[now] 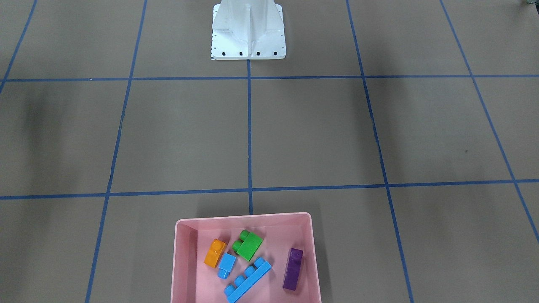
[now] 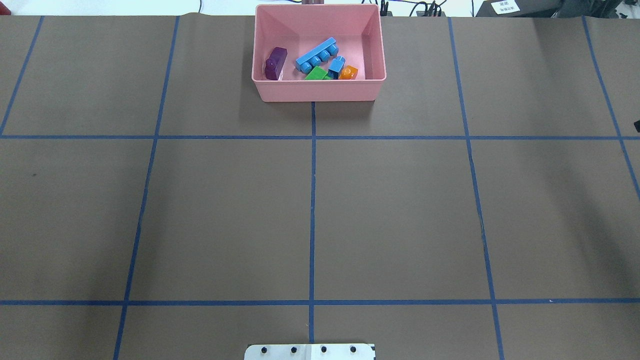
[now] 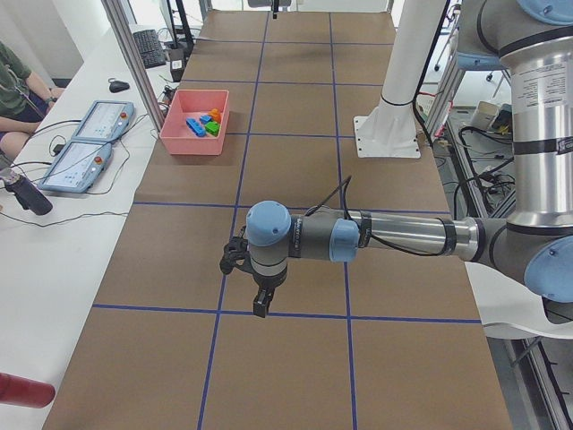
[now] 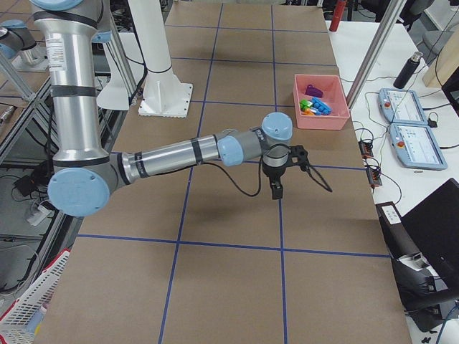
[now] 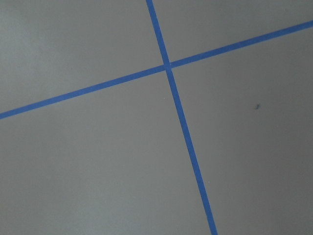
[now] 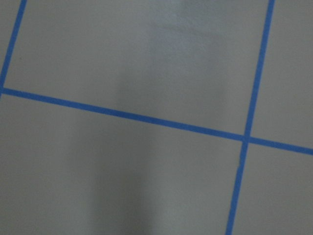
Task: Put all blocks into box
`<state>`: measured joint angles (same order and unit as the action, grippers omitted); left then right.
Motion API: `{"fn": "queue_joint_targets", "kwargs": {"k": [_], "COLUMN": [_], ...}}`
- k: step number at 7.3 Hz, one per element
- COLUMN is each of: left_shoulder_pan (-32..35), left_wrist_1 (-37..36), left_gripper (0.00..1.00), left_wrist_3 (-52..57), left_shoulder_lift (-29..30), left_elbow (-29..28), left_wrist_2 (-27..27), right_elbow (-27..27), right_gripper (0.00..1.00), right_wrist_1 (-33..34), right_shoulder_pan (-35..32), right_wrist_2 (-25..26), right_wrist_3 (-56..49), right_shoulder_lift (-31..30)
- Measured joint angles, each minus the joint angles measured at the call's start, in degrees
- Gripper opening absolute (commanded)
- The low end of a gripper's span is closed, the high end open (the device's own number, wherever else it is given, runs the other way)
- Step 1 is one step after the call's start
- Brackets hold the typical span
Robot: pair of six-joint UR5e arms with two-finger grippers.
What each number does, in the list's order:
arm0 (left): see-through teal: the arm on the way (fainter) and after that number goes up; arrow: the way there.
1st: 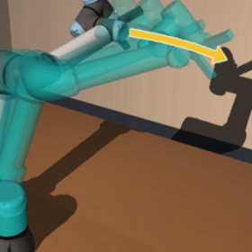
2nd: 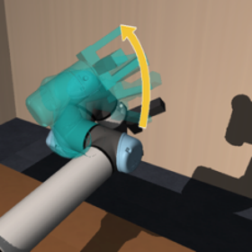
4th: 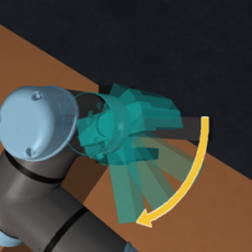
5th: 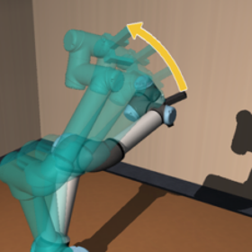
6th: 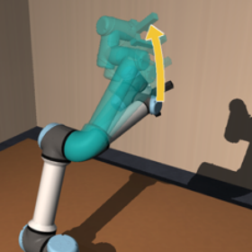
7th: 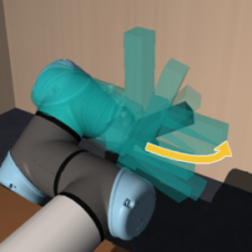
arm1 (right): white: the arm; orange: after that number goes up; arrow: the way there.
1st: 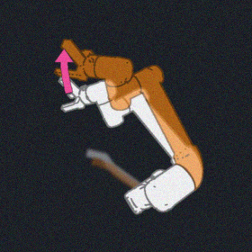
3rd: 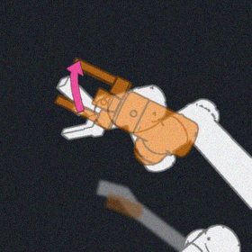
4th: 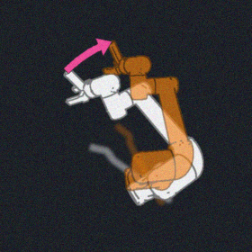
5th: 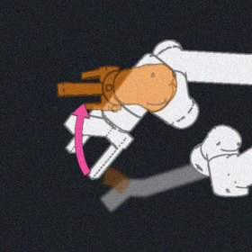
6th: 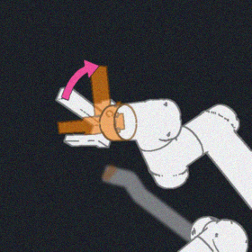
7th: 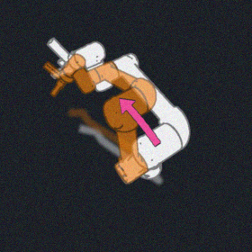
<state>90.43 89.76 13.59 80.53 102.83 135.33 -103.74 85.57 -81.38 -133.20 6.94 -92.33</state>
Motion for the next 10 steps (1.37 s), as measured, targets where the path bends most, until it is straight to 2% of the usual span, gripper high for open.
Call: {"fn": "queue_joint_targets", "kwargs": {"k": [2,5,7,10], "left_shoulder_pan": [0.19,0.66,0.76,0.79], "left_wrist_1": [0.16,1.82,2.27,2.65], "left_gripper": [1.0,1.0,1.0,1.0], "left_wrist_3": [0.01,-1.59,-3.33,-3.41], "left_shoulder_lift": [-0.02,-0.51,-0.51,-0.77], "left_elbow": [-0.27,-1.43,-1.29,-0.3], "left_wrist_2": [2.52,2.56,2.78,2.92], "right_elbow": [-0.21,-0.63,-1.49,-1.59], "right_gripper": [1.0,1.0,1.0,1.0], "right_wrist_1": [0.72,7.14,6.46,-0.55], "right_shoulder_pan": [-6.16,-14.71,-15.1,-10.81], "right_wrist_2": [-2.7,-2.54,-2.02,0.92], "right_wrist_3": [-7.53,-17.99,-15.53,-7.84], "right_shoulder_lift": [-4.92,-10.64,-12.09,-12.64]}}
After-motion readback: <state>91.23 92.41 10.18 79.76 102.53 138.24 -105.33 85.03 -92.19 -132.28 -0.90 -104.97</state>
